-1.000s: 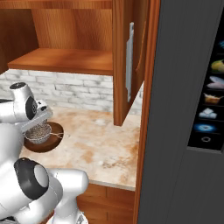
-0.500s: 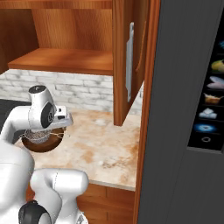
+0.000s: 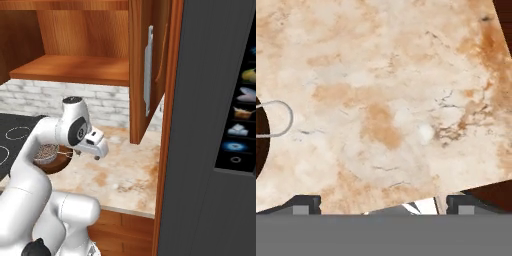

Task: Open the cabinet and setup a tea strainer by placing it in the bowl upright.

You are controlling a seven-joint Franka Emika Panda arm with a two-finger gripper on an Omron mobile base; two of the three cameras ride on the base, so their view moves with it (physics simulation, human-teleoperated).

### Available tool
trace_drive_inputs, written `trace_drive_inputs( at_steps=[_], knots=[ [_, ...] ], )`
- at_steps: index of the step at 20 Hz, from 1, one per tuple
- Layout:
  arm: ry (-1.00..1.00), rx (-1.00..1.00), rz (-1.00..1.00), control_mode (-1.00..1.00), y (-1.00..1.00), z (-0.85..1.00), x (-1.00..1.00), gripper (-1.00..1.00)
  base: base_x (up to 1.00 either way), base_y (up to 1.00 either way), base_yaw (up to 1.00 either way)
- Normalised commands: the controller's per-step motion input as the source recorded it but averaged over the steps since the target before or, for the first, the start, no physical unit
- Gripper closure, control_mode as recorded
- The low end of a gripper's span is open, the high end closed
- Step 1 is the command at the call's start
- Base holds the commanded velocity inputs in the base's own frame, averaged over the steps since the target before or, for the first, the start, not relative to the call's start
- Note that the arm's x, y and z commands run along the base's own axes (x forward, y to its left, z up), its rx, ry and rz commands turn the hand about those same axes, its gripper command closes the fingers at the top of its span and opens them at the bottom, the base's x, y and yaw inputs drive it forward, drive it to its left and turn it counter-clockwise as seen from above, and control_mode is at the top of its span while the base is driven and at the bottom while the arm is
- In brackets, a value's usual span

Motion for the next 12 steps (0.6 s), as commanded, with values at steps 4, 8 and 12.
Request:
trace_drive_inputs(
  at_steps=[4,8,12],
  knots=[
    [0.0,0.14,-0.34,-1.0,-0.11,0.43,-0.61,-1.0,0.0,0.0,0.0],
    [-0.01,0.08,-0.16,-1.0,-0.03,0.04,-0.58,-1.0,0.0,0.0,0.0],
    [-0.08,0.1,-0.04,-1.0,-0.16,0.0,-0.37,-1.0,0.0,0.0,0.0]
  ],
)
